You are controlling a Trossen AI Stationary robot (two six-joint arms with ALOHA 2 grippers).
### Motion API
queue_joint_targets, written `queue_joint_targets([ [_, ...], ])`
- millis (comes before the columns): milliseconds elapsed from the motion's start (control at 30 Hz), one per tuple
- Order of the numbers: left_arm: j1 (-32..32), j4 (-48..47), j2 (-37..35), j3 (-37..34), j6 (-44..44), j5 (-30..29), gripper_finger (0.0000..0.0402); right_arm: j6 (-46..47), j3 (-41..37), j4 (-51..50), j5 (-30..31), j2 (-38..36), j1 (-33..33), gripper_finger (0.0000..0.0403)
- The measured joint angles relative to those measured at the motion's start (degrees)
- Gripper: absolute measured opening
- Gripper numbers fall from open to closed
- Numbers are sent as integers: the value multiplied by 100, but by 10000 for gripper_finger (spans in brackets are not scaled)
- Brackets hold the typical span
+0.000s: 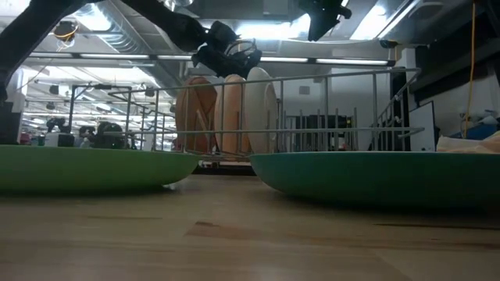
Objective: Sort dishes
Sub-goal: Put the left white plate in the dish rack
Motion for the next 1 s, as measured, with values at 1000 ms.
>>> queue_joint_targets([
  [1000, 52, 1190, 11, -9, -1190, -374, 127, -4, 0, -2, -1, 0, 0, 120],
])
